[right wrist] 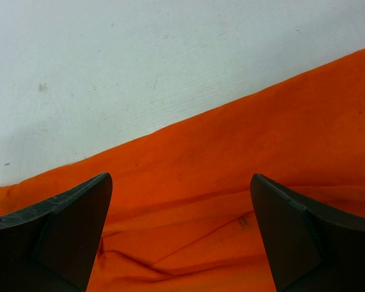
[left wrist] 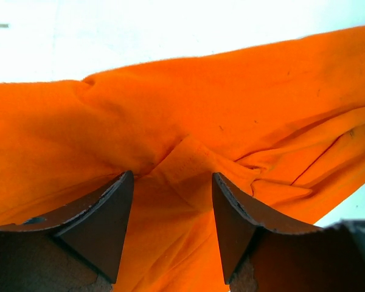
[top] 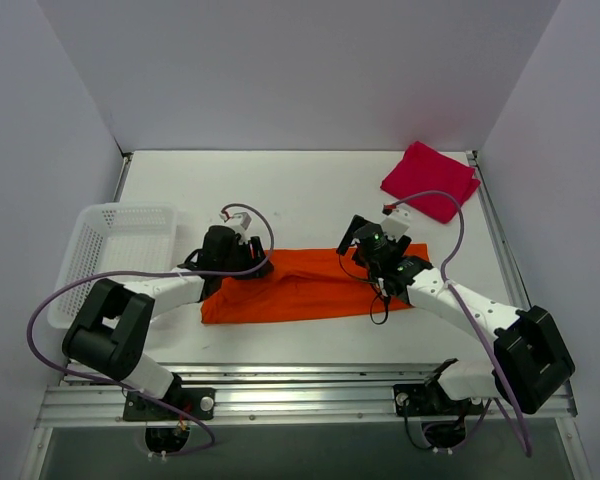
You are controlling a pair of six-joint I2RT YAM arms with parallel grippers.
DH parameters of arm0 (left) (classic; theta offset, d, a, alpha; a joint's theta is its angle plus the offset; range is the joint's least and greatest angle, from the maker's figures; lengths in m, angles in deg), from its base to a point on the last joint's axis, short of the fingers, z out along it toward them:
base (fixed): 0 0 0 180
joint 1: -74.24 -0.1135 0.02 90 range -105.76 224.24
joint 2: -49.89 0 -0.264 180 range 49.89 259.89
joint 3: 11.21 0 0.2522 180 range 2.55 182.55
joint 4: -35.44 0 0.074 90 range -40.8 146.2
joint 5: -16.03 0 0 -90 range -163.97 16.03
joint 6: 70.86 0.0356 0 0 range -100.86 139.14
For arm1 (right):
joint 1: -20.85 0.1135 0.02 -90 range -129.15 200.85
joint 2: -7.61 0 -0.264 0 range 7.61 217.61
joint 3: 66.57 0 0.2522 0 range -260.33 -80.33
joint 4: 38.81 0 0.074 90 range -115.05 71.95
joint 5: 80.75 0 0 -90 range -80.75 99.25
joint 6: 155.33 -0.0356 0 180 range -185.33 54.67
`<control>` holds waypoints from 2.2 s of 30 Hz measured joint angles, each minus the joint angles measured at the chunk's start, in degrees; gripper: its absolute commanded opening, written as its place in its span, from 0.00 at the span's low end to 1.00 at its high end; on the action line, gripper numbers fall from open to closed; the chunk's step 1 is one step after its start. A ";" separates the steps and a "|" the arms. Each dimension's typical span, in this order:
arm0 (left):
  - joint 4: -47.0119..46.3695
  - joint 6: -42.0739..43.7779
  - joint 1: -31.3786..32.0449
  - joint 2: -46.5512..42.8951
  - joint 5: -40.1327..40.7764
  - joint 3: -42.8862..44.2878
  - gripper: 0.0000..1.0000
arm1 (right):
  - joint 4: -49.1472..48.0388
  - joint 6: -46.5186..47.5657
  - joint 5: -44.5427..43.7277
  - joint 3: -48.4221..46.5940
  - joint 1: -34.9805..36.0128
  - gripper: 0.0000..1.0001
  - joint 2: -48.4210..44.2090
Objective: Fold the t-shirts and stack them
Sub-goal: Fold the other side of the tshirt into a rectangle
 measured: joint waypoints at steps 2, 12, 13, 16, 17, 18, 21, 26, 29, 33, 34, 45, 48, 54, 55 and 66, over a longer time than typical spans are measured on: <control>0.00 0.61 0.00 -0.81 0.46 0.04 0.63 | 0.00 0.00 0.02 0.00 0.00 0.92 0.11; -0.42 2.27 0.00 1.29 1.16 2.62 0.62 | -0.04 0.57 0.17 0.00 0.00 0.92 0.28; -0.59 2.32 0.00 2.08 1.16 2.93 0.62 | -0.04 0.61 0.28 0.00 0.00 0.92 0.28; -1.38 2.47 -0.02 4.90 1.05 3.23 0.61 | -0.07 0.79 0.59 0.02 0.00 0.92 0.31; -1.46 2.51 -0.02 5.77 1.03 3.26 0.60 | -0.07 0.81 0.66 0.00 0.00 0.92 0.31; -1.57 2.64 -0.04 6.56 1.01 3.34 0.59 | -0.09 0.81 0.68 0.00 0.00 0.92 0.35; -2.23 2.82 -0.09 7.28 0.63 4.07 0.57 | -0.11 0.85 0.72 0.02 0.00 0.92 0.68; -2.32 3.10 -0.11 7.56 0.59 4.13 0.51 | -0.13 0.94 0.74 0.02 0.00 0.92 0.96; -2.29 3.21 -0.11 7.52 0.61 4.13 0.42 | -0.15 0.96 0.74 0.00 0.00 0.92 0.96; -1.75 3.19 -0.11 6.49 0.63 4.13 0.25 | -0.15 0.96 0.74 0.02 0.00 0.92 0.96; -1.62 3.17 -0.11 5.97 0.66 4.13 0.25 | -0.17 0.96 0.74 0.00 0.00 0.92 0.96; 1.38 2.80 0.02 -4.63 1.31 3.37 0.20 | -0.20 0.96 0.72 0.02 0.00 0.92 0.96; 1.88 2.40 0.44 -7.52 1.79 2.51 0.20 | -0.20 0.96 0.74 0.02 0.00 0.92 0.94; 1.70 2.23 1.57 -7.13 2.86 1.68 0.59 | -0.24 0.96 0.90 0.02 0.00 0.92 0.94; 1.51 1.99 1.57 -6.12 2.99 1.70 0.62 | -0.24 0.96 0.96 0.02 0.00 0.92 0.94; 0.76 1.84 1.55 1.81 2.97 1.36 0.63 | -0.31 0.96 1.07 0.02 0.00 0.92 0.94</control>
